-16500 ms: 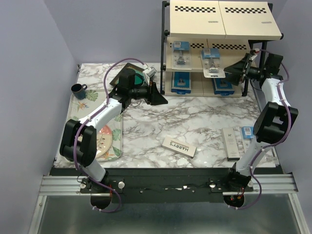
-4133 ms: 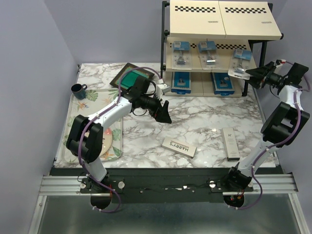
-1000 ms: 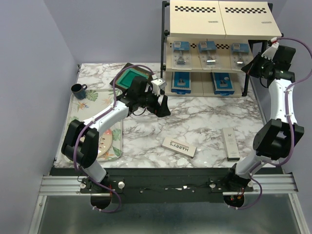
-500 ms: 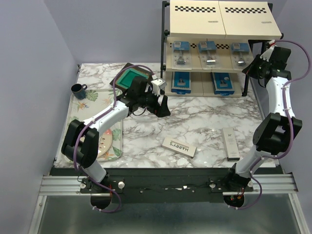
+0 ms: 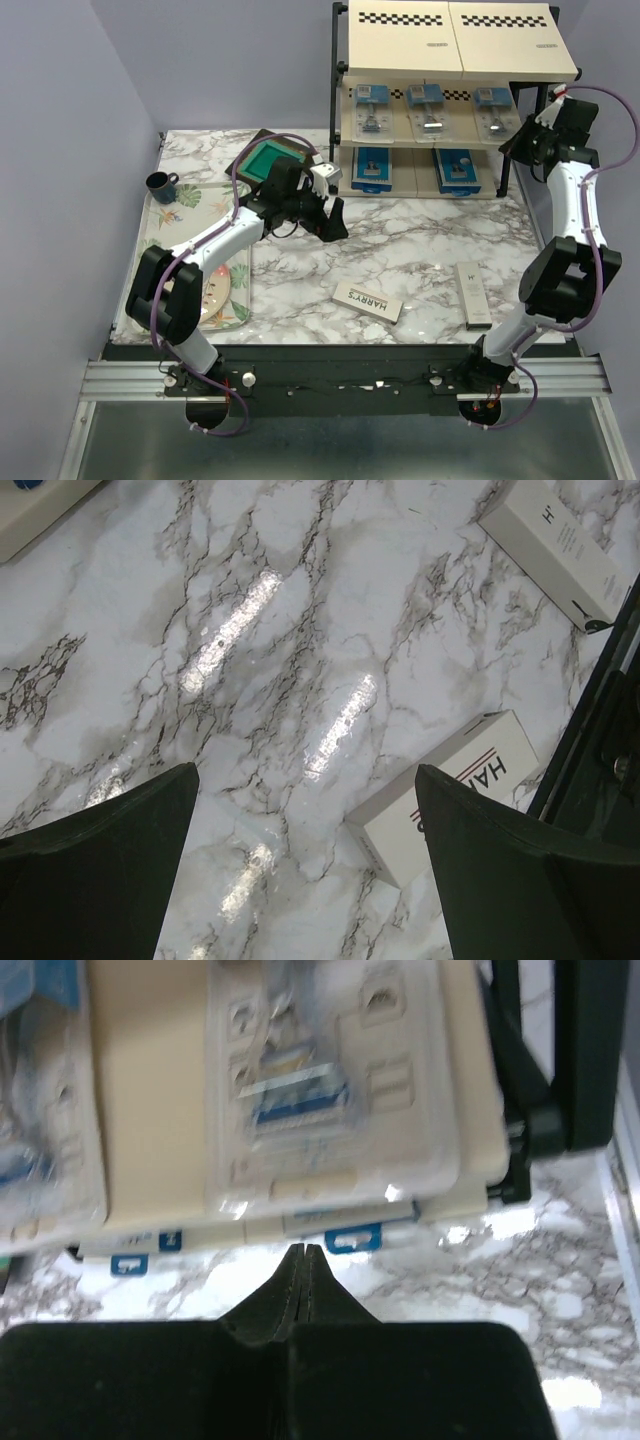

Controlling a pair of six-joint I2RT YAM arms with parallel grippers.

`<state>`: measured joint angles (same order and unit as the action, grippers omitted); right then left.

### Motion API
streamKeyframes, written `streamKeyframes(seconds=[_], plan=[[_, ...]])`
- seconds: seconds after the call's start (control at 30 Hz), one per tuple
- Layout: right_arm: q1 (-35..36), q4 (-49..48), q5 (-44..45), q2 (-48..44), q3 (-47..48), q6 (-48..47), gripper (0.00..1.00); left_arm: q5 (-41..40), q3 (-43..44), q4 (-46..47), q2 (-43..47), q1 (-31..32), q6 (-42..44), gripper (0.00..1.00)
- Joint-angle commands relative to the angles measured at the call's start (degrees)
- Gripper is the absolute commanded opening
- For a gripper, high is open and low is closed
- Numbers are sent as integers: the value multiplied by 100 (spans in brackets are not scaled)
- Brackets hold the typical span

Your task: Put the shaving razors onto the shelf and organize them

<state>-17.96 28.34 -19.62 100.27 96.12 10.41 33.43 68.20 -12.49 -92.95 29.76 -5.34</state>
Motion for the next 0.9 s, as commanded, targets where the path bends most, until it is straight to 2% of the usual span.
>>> streamKeyframes(seconds=[0.0, 0.03, 0.1, 0.13, 0.17, 0.2, 0.23, 0.27, 0.3, 0.37, 0.4, 0.43, 0.63, 0.87], plan=[[29, 241, -691, -990, -775, -302, 3, -433, -184, -288, 286, 13, 717, 98], [29, 303, -910, -1157, -953, -460, 16, -477, -228, -306, 303, 12, 736, 98], [73, 452, -1534, -1621, -1600, -985, 32, -531, -413, -289, 391, 12, 658, 98], [134, 488, -1867, -1772, -1874, -1328, 44, -504, -465, -289, 417, 12, 605, 98], [178, 532, -2653, -1913, -2112, -1610, 54, -495, -588, -272, 487, 4, 396, 98], [222, 628, -3035, -2097, -2332, -2074, 62, -478, -641, -263, 523, 12, 324, 98], [388, 655, -3370, -2395, -2787, -2226, 69, -417, -685, -271, 549, 4, 289, 98], [520, 751, -3774, -2528, -2930, -2385, 70, -373, -773, -280, 628, 4, 280, 98], [686, 1126, -3812, -2608, -3028, -2760, 75, -320, -817, -263, 681, -5, 306, 98], [1432, 1576, -3682, -2741, -3213, -3219, 77, -258, -922, -289, 865, -14, 376, 98], [1722, 1952, -3402, -2758, -3265, -3613, 83, -241, -949, -341, 927, -23, 428, 98], [2273, 1991, -3217, -2802, -3353, -3678, 100, -310, -967, -368, 997, -49, 499, 98], [4086, 1913, -1872, -3198, -4346, -4039, 100, -934, -1397, -412, 1823, -697, 280, 99], [5047, 1675, -579, -2478, -4497, -3863, 100, -1155, -2046, -482, 3211, -1471, 271, 98]])
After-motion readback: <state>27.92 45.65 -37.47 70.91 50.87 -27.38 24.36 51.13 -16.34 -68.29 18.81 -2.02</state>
